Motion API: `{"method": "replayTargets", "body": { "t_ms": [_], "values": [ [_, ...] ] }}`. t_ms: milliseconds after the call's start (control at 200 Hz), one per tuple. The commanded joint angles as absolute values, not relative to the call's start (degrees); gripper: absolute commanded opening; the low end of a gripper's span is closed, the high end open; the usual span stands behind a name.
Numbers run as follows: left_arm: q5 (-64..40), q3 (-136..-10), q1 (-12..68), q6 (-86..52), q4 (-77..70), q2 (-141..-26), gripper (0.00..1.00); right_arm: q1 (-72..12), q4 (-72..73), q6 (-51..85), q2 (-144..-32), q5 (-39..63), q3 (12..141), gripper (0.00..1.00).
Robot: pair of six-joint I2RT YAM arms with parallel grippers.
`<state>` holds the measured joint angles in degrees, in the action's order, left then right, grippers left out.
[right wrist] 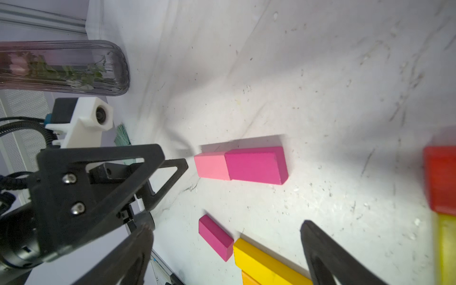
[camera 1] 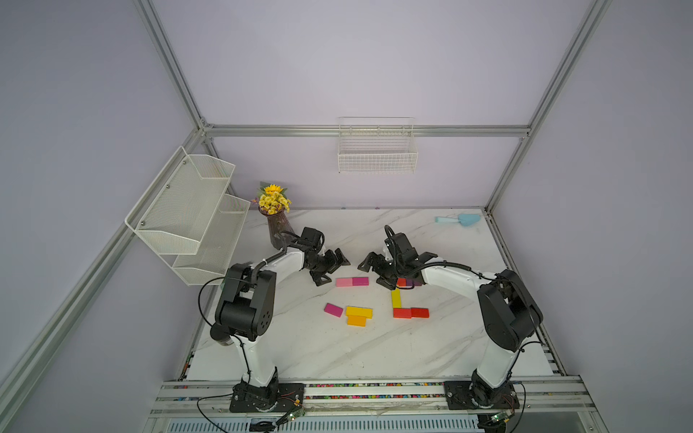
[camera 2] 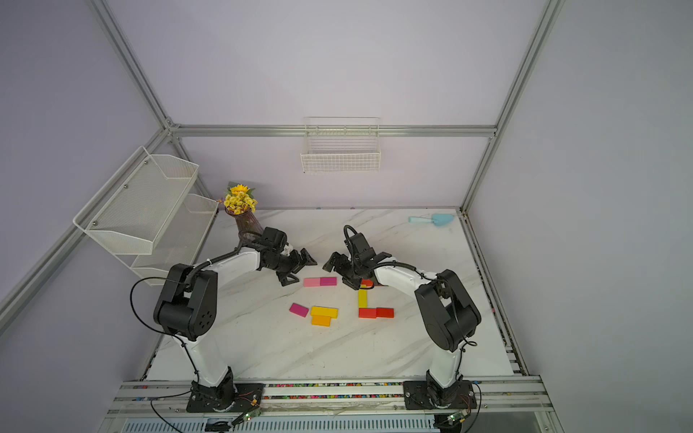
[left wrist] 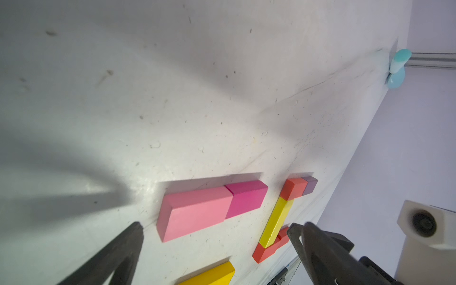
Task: Assemble the letter c with building blocks
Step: Assemble the building block at the center of the board, then move the building block to the center of the board.
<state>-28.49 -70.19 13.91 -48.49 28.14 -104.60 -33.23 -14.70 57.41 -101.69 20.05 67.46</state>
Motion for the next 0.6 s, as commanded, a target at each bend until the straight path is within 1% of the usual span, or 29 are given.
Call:
{"method": "replayTargets", "body": {
  "t_ms": [0,380,595],
  "values": [
    [-28.65,-70.58,12.11,-45.67,29.64,-99.37,1.0,-35.08,-18.31,55.54,-98.19,19.95,64.99,0.95],
    [-27.56,-63.6,7.4,-44.29,33.22,-92.66,1.0,-44.0,-23.21,54.43,-92.29,19.55,57.39,0.93],
    [-25.15,-59.67,6.9,-45.89,35.42,-87.57,1.0,-46.67,-20.85,55.76,-93.97,21.6,54.68,0.85]
  ]
}}
